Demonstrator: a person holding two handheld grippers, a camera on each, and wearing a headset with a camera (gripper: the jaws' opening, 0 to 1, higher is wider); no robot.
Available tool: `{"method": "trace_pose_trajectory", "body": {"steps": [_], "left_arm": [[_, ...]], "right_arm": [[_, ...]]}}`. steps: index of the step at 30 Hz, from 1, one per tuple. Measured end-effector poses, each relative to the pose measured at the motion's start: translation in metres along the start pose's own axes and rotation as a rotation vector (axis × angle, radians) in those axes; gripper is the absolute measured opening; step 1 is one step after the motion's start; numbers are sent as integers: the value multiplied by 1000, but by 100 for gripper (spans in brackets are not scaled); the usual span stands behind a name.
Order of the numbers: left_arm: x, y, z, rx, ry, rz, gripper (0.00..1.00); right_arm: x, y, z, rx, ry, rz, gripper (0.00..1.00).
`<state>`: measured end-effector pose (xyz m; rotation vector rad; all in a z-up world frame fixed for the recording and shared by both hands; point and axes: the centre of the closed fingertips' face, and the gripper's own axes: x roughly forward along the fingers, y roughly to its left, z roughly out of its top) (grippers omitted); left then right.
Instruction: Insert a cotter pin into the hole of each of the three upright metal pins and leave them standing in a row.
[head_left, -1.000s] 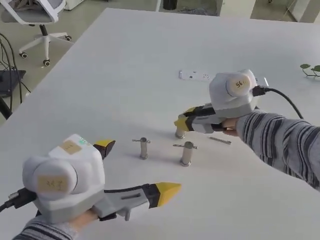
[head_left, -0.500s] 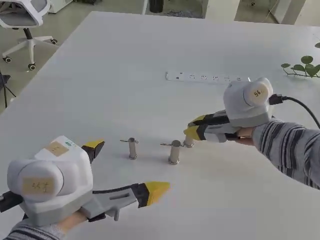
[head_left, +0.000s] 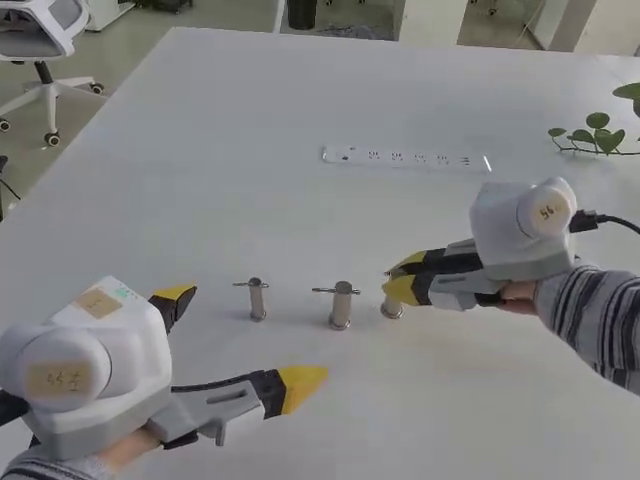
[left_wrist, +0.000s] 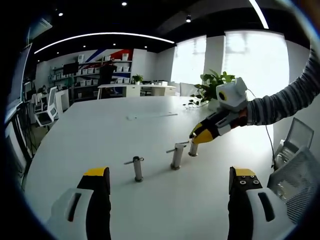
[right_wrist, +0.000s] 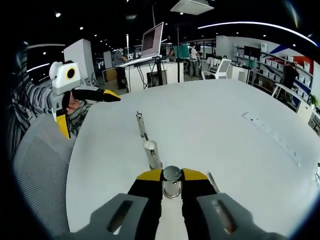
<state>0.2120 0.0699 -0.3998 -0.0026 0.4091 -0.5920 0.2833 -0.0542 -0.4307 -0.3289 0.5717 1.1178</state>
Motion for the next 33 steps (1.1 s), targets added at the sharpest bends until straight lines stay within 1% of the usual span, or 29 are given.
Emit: {"method": "trace_pose_trajectory", "body": {"steps": [5,15,22,33], "left_arm": [[-1,-2,1,-6,-7,-2,99],[-4,-3,0,2,-3,1,99],[-5,-4,-2,8,1,0,99],[-6,-5,-3,7,8,-2,99]], "right_arm": [[-4,13,-4,-8,2,12,8],[-2,34,-13,-17,5,34,8],[1,42,-15,-31,1,45,8],[3,50,-20,-55,7,62,8]]}}
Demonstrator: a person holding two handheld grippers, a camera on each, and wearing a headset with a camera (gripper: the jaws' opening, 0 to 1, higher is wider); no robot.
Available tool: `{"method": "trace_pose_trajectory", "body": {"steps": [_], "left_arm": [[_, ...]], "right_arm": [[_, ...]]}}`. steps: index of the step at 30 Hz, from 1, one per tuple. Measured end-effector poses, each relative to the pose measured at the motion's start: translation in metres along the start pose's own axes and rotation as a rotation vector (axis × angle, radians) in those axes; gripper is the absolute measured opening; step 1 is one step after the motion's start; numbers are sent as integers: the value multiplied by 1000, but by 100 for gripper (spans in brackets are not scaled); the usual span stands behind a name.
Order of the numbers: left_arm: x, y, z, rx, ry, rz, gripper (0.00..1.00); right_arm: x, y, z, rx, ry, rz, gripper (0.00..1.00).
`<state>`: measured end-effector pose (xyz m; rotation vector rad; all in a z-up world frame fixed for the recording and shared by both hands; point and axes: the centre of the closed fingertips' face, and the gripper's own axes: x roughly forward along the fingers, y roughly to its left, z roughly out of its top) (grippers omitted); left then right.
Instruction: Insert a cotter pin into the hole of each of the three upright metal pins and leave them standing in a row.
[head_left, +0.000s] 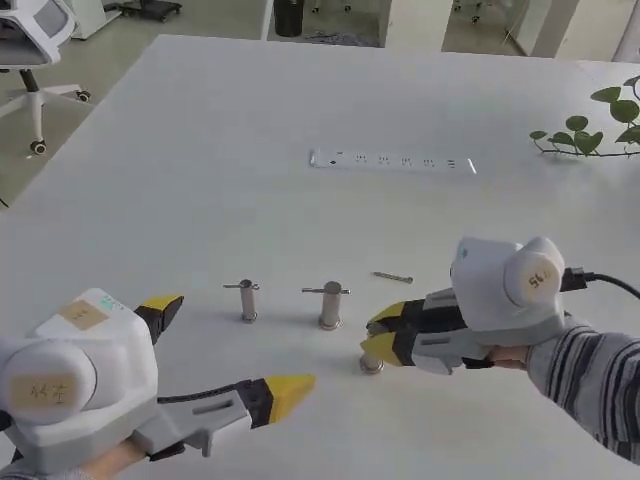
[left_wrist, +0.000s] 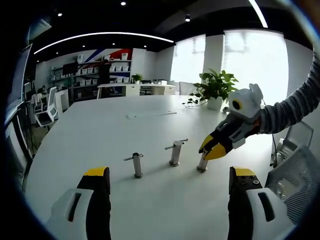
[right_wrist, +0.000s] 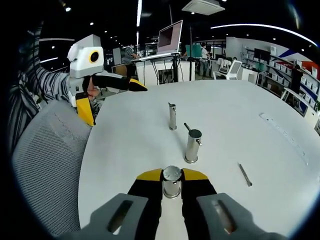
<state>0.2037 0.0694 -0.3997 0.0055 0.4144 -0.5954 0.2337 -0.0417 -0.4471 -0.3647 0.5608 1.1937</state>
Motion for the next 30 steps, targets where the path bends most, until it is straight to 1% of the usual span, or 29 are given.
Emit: {"method": "trace_pose_trajectory", "body": {"steps": [4,6,10,13,15,16,18,19,21,23,30], "left_arm": [[0,0,1,-1,0,1,99],[0,0,2,-1,-1,2,99],[1,1,3,-8,-7,5,99],[0,0,2,-6,-8,-1,99],[0,-1,1,-6,-5,-2,99],[0,0,1,-6,-3,-2,99],[-1,-1,1,-8,-3,-1,99],[-1,0,1,-9,-4,-1,99],[-1,0,0,-9,-2,1,99],[-2,2,-1,-9,0,3,99],[0,3,-1,-11,1,7,99]], "right_arm": [[-1,2,0,-9,3,3,8],[-1,2,-1,5,8,5,9],[-2,3,-4,-19,28,16,9],[-2,3,-4,20,49,30,10],[-2,2,-5,-3,53,22,13],[-2,3,-6,-13,66,28,14],[-3,6,-8,1,76,49,18],[-4,7,-8,-2,79,51,19],[-7,7,-8,-6,83,58,19],[-12,7,-8,9,85,62,21],[-25,-3,-12,50,95,45,22]]}}
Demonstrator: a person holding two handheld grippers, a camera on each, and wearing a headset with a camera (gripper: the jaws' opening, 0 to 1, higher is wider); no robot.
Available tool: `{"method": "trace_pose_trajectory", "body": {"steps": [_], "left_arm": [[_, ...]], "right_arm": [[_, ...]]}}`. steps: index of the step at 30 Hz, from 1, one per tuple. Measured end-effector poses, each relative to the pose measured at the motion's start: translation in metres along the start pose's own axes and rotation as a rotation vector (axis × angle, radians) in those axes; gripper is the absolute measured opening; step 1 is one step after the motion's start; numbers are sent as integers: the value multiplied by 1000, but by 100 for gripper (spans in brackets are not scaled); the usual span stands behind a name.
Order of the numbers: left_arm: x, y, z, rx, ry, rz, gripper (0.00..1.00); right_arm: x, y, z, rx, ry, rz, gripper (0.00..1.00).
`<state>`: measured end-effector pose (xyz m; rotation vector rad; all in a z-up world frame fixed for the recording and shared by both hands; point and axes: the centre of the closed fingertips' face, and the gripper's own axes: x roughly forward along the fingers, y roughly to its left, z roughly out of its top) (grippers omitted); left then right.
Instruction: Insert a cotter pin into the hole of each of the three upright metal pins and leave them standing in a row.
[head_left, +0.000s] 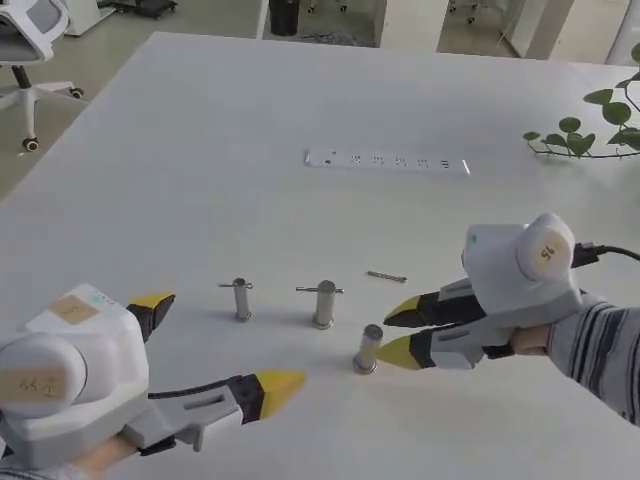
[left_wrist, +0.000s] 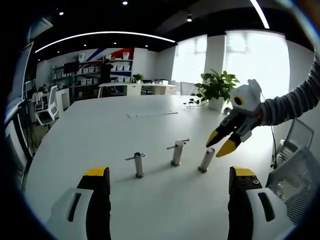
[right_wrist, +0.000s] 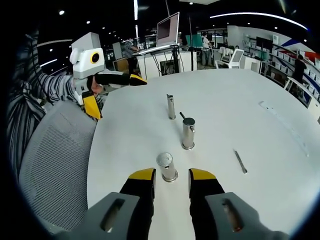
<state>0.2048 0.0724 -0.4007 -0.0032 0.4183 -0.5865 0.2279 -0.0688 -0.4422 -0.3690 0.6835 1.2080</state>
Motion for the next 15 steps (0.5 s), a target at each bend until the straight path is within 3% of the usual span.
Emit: {"method": "trace_pose_trajectory", "body": {"steps": [5,10,15], "left_arm": [[1,1,0,-1,2,1,99],[2,-1,-2,2,5,-2,99],[3,-1,-5,-1,12,1,99]], "right_arm": [[-10,-12,-5,-4,31,-18,22],[-14,-42,-9,6,51,-69,20],[-14,-63,-12,9,88,-135,18]]}}
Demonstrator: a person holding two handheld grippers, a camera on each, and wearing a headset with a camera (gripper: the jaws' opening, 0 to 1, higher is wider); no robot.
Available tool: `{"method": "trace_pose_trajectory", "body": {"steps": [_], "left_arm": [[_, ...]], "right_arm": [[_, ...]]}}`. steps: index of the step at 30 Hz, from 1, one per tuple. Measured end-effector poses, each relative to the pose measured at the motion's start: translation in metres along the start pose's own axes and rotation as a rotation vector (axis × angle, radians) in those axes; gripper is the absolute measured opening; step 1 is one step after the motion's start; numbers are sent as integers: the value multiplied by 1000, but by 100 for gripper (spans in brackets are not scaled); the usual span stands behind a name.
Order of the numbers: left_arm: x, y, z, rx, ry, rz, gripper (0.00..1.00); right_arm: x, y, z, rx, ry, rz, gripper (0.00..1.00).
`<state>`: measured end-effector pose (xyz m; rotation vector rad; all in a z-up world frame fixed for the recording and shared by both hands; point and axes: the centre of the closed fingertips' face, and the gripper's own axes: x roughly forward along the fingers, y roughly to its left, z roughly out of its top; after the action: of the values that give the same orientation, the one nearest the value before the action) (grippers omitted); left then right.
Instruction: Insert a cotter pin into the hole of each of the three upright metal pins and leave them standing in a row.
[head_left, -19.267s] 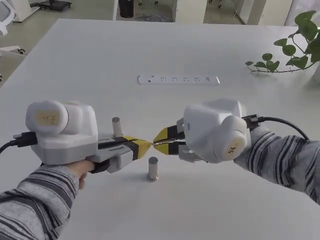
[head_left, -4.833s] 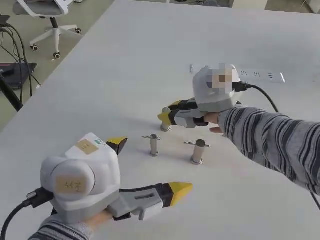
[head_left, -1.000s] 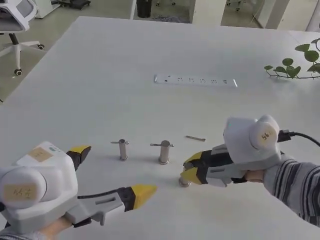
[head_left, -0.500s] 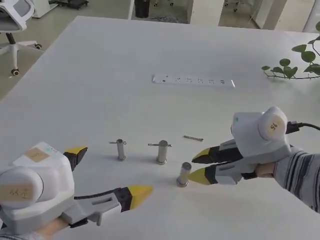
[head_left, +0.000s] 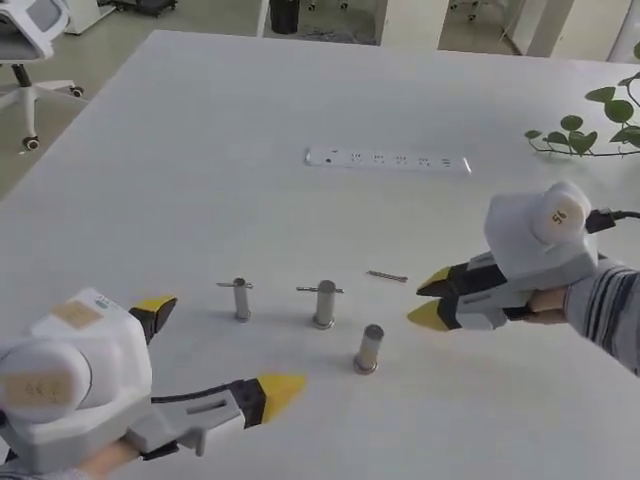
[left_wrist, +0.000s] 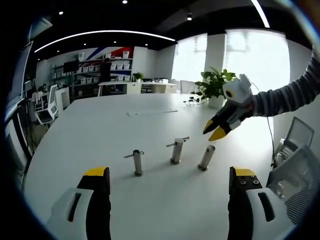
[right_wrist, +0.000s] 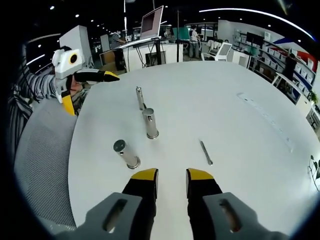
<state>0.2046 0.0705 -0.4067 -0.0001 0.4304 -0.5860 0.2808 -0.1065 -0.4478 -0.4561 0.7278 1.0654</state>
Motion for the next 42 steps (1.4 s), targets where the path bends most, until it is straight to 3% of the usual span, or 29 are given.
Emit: {"method": "trace_pose_trajectory", "body": {"steps": [8,10,14,16,23,27,34,42], "left_arm": [[3,1,-4,3,9,3,99],[3,2,-5,5,15,7,99],[2,4,-8,1,17,11,98],[2,5,-9,-3,16,14,98],[2,7,-10,-8,15,18,97],[3,8,-11,-15,17,18,97],[2,8,-14,-19,21,18,96],[1,8,-15,-18,23,15,94]], "right_arm": [[16,-23,0,-15,51,-42,14],[21,-37,-1,-22,72,-46,13],[30,-40,-1,-42,109,-48,13],[34,-53,-2,-46,126,-52,13],[45,-53,-1,-66,164,-49,11],[51,-54,-8,-65,212,-55,9],[54,-53,-5,-65,216,-45,6],[56,-51,-6,-81,255,-17,0]]}}
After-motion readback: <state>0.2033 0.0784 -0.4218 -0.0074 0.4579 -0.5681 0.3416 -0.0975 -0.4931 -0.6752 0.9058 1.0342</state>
